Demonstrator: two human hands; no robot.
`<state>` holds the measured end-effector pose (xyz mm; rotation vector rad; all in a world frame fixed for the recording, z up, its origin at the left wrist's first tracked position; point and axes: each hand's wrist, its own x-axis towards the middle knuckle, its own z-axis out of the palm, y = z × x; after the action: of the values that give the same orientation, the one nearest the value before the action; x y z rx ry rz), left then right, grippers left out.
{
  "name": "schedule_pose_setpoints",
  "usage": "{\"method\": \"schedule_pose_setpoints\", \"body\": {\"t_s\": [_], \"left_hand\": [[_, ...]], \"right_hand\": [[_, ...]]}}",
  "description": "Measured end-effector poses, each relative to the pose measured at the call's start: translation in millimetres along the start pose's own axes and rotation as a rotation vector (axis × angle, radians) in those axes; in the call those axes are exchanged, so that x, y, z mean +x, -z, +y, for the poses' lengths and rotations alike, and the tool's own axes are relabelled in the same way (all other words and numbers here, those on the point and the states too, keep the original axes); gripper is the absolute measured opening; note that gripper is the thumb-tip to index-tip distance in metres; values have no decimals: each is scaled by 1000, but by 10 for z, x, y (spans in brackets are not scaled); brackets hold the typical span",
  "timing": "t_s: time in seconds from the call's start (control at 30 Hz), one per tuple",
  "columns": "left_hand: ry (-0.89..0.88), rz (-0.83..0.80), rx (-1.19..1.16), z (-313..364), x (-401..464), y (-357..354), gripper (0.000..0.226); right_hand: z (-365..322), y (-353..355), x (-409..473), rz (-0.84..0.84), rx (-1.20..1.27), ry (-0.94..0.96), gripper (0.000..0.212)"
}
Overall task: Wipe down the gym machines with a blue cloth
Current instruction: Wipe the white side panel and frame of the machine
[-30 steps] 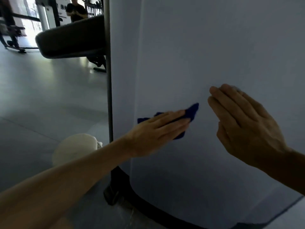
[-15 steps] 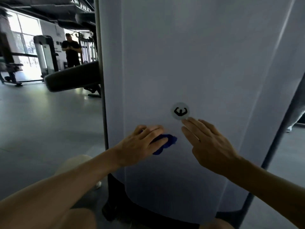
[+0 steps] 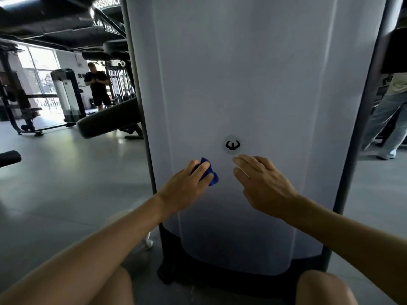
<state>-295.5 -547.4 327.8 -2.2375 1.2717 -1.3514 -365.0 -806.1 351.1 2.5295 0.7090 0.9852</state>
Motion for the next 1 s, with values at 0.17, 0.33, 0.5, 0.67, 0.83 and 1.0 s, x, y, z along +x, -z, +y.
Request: {"method": "schedule_pose_setpoints", "body": {"t_s": [0.17, 0.33, 0.5, 0.67, 0.83, 1.0], "left_hand": [[141, -8, -129, -146, 145, -225, 48], [144, 208, -133, -282, 316, -777, 34], [352, 379, 109, -314, 293, -1189, 49], [546, 425, 159, -236, 277, -1362, 60], [582, 346, 10, -106, 263, -1346, 36], [509, 502, -190, -126, 301, -1140, 44]], "right_hand": [[102, -196, 256, 78, 19, -79, 46], [248, -422, 446, 127, -2, -220, 57], [241, -628, 401, 180, -12, -291, 56], [231, -699, 315, 201, -18, -318, 55], [154, -696, 244, 168, 24, -376, 54], [135, -702, 272, 219, 68, -358, 52]]}}
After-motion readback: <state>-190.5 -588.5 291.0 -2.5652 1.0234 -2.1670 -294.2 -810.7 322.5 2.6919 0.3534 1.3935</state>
